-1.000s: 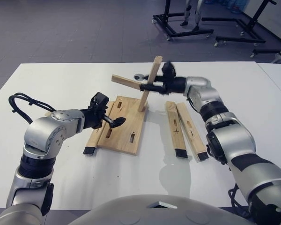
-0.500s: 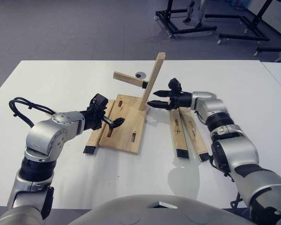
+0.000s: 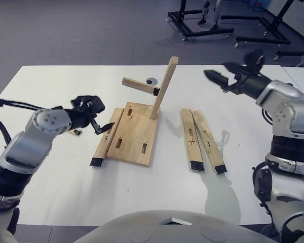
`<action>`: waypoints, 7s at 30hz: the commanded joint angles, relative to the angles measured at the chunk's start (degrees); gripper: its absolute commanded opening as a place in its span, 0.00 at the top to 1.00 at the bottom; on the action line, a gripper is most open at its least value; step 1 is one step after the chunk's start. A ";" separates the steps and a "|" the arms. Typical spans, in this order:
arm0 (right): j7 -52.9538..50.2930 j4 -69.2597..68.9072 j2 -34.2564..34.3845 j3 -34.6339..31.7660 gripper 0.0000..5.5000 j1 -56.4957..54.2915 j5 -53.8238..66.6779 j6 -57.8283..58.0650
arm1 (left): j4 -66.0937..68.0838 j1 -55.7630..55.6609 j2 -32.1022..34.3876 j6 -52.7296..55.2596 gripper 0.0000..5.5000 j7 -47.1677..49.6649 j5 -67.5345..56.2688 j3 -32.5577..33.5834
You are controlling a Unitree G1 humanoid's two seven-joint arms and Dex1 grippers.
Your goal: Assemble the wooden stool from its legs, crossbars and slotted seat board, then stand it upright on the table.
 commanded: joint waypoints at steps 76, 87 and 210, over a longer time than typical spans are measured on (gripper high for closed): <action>-17.07 -22.37 4.72 10.29 0.37 43.02 -0.61 17.82 | -7.90 -2.50 -33.34 26.64 0.02 20.87 -1.62 34.45; -12.31 -23.50 -3.39 12.60 0.64 43.92 -0.84 18.75 | -0.81 -6.04 -30.26 27.59 0.02 23.77 -6.32 45.86; 24.65 17.66 -6.35 4.98 0.02 -30.97 29.17 10.11 | 30.69 -46.10 -27.82 27.04 0.63 11.68 -69.17 34.81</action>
